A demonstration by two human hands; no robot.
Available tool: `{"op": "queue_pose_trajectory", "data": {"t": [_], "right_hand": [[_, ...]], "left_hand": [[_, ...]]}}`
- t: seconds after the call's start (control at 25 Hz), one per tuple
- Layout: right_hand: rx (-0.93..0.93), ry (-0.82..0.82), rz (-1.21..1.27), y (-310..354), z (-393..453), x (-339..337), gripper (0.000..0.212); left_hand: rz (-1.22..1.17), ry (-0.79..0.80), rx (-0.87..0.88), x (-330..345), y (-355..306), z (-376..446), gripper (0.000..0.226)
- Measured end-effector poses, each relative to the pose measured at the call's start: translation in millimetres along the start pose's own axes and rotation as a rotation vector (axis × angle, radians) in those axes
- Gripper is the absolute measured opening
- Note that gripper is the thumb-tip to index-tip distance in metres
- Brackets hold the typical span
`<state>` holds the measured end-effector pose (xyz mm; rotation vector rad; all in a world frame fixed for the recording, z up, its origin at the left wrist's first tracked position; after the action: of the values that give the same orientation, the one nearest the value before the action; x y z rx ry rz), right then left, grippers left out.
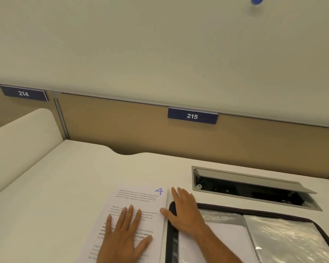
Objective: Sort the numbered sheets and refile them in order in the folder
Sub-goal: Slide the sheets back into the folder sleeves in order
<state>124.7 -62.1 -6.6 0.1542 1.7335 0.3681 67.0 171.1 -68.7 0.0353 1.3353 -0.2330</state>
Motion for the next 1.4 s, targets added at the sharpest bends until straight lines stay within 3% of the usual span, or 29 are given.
{"op": "queue_pose_trajectory", "data": {"t": [0.44,0.56,0.68,0.84,1.0,1.2,1.4], "right_hand": [[0.018,0.139,-0.114,20,33,7,0.130],[-0.024,0.121,-0.020,30,28,5,0.121],[-0.098,0.022,0.233,44,19,8,0.112],[-0.119,-0.099,0.405,56,5,12,0.067],[0.020,0.032,0.429,63,-3,11,0.044],[0.131,0.081,0.467,64,-6,16,0.033],[0.138,0.076,0.668,61,-16,11,0.035]], "left_hand": [[-0.020,-0.065,0.019,5,2,1,0.086],[-0.013,-0.064,0.021,4,2,0,0.085],[-0.019,-0.066,0.014,5,2,1,0.085],[-0.027,-0.061,0.008,6,2,1,0.085],[-0.009,-0.060,0.003,2,1,1,0.084],[-0.019,0.002,-0.012,-3,1,0,0.086],[-0.120,0.059,-0.039,-16,-2,0,0.090]]}}
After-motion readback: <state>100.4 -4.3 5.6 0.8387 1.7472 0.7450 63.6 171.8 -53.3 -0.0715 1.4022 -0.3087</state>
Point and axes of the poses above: each hand's wrist, its own z-axis towards the middle knuckle, its own x-axis out of the palm, y = z × x, the point moved 1 cm from there along z, towards the middle knuckle, and after that the axes turned 2 degrees about y, right-handed, at the moved point
